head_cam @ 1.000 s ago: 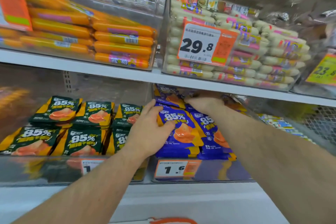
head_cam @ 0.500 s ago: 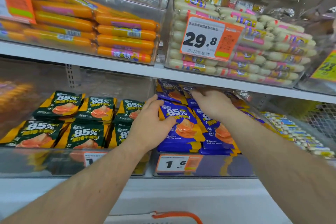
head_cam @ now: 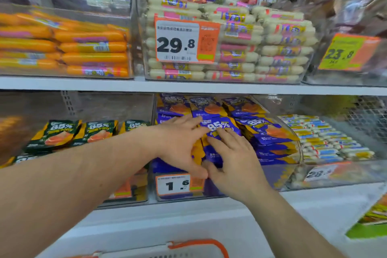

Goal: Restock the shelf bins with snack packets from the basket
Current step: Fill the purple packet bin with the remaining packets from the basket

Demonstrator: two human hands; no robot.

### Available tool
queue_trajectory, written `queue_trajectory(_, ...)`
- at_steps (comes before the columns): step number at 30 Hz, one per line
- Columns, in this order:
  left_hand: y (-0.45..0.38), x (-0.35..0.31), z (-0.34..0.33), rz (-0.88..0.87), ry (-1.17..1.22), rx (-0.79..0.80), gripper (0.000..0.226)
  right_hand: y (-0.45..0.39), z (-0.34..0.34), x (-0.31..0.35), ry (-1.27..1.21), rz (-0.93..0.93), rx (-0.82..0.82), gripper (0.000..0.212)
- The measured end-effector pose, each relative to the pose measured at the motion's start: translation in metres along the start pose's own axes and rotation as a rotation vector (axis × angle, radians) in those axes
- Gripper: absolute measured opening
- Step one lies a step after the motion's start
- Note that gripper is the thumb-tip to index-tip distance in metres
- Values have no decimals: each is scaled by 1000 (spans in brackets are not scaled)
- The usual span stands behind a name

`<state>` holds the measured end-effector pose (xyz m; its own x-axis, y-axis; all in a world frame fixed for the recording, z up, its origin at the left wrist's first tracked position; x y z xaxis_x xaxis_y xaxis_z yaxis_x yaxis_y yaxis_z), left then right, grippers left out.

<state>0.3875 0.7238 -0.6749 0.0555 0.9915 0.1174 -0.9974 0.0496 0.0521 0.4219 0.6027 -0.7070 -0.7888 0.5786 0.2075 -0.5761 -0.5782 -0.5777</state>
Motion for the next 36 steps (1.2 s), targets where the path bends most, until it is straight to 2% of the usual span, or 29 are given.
queue_trajectory(5, 4, 4, -17, 32, -14, -20, 107, -1, -2, -10, -37, 16, 142, 82)
queue_trajectory(8, 6, 4, -22, 41, -3, -16, 102, -2, -2, -13, -64, 19, 187, 78)
queue_trajectory(13, 6, 4, -22, 58, 5, 7, 99, -4, 5, -17, -132, -40, 133, 65)
queue_trajectory(16, 7, 3, -18, 61, 64, 19, 103, -5, 5, -17, -101, -30, 173, 60)
queue_trajectory(18, 8, 2, -10, 72, 165, 20, 110, -6, 7, -16, -103, -17, 177, 64)
queue_trajectory(20, 10, 2, -2, 116, 302, 36, 115, -5, 11, -11, -134, 17, 139, 72)
queue_trajectory(22, 4, 2, 7, 171, 388, 12, 117, -9, 28, -15, -184, 17, -27, 62)
queue_trajectory(24, -17, 0, 22, 192, 355, -102, 105, -16, 48, -36, -234, -58, -248, 45)
queue_trajectory(25, -31, -4, 31, 184, 360, -164, 92, -19, 52, -51, -236, -112, -304, 42)
queue_trajectory(27, -62, -19, 43, 150, 398, -219, 63, -21, 45, -79, -169, -225, -273, 44)
queue_trajectory(29, -88, -38, 45, 111, 365, -188, 55, -17, 29, -95, -66, -306, -166, 53)
queue_trajectory(33, -109, -59, 27, 81, 179, -27, 74, -9, 26, -98, 21, -338, -136, 55)
queue_trajectory(36, -91, -61, 25, 79, 127, -24, 94, -11, 32, -98, 31, -348, -76, 57)
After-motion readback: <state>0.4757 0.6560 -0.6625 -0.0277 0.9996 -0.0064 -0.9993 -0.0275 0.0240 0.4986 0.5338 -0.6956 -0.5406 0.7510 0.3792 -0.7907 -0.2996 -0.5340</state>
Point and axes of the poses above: each hand's wrist, its own y-axis away from the middle knuckle, its own z-axis out of the back of the hand, x = y × z, the point moved 7 cm from there along -y, towards the middle knuckle, and after that the axes turned 7 degrees about -x, right-handed, at the moved point
